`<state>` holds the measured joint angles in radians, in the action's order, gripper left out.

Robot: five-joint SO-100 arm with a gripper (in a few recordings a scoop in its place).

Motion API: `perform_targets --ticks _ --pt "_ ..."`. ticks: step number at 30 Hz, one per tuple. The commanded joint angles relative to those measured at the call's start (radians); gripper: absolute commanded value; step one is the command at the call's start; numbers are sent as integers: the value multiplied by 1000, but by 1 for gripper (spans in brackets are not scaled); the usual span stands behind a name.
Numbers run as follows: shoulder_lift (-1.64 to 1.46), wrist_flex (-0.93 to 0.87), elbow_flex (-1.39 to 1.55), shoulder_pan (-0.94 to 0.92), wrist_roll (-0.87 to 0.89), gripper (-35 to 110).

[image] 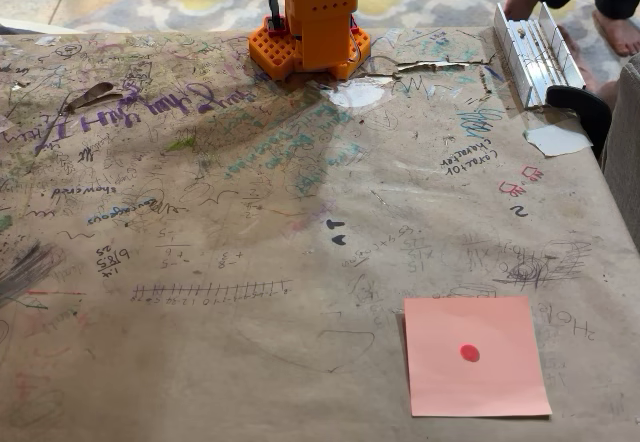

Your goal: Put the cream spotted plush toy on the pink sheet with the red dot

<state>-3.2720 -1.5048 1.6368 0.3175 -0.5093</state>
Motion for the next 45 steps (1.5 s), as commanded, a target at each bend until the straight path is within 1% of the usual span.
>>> perform_targets --ticks 1,5,8,11,13,15,17,19,22,26,31,37,41,43,45 --pt "-12 -3 -8 8 20 0" --pt "15 -23 -20 12 32 0" --pt "183 23 -104 18 83 0" --pt "468 173 -259 -46 190 0" --pt "712 261 -382 -72 244 0" --pt "976 299 -499 -98 242 1" --pt "1232 298 -591 -141 224 5" --pt "1394 322 -554 -172 169 12" --pt "1496 430 -359 -193 103 16" --pt "1503 594 -44 -184 0 20" --pt "1350 813 344 -176 -95 21" --pt "1224 795 468 -181 -86 20" --pt "1042 867 689 -193 -115 17" --pt "933 894 816 -190 -97 12" --pt "819 923 934 -173 -21 2"
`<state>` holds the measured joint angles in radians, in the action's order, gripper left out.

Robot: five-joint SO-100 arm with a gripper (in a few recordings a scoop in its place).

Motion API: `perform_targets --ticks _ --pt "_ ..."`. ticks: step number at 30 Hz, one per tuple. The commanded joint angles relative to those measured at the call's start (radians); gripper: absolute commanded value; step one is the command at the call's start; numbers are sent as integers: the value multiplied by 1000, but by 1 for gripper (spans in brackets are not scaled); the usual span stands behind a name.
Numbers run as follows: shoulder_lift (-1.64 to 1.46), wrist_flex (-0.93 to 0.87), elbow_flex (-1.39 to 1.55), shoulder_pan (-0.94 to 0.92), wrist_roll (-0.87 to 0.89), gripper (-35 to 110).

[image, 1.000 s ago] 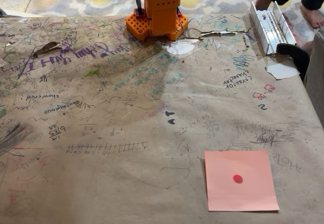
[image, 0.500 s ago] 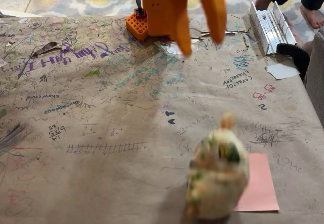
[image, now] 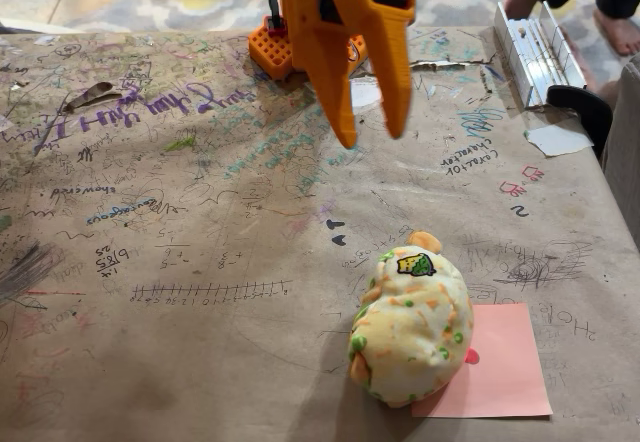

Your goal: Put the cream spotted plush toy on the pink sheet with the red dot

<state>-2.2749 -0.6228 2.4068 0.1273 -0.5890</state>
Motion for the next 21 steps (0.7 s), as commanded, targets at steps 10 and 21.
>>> perform_targets --ticks 10,21 --pt "-850 112 730 0 598 0" --pt "-1097 -52 784 -34 640 0"
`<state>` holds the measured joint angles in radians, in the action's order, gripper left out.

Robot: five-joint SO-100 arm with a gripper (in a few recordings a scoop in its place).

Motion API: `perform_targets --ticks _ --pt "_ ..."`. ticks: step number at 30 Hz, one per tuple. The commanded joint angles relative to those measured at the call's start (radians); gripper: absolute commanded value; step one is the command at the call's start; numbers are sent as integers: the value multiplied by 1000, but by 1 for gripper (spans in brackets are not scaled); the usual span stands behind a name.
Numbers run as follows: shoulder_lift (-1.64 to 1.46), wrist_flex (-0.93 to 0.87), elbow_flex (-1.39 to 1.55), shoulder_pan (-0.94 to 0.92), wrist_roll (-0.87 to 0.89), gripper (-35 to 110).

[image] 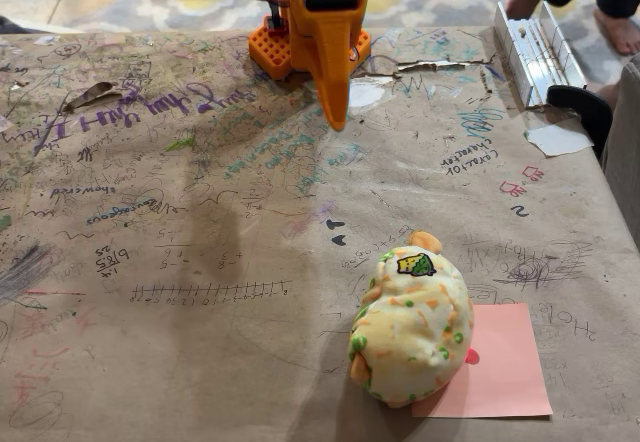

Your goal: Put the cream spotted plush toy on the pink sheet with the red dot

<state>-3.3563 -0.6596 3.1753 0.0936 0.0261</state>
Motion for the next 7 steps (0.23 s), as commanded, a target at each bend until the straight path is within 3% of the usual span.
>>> perform_targets --ticks 1,7 --pt "-15 -15 15 0 25 0" --pt "-15 -15 15 12 14 0"
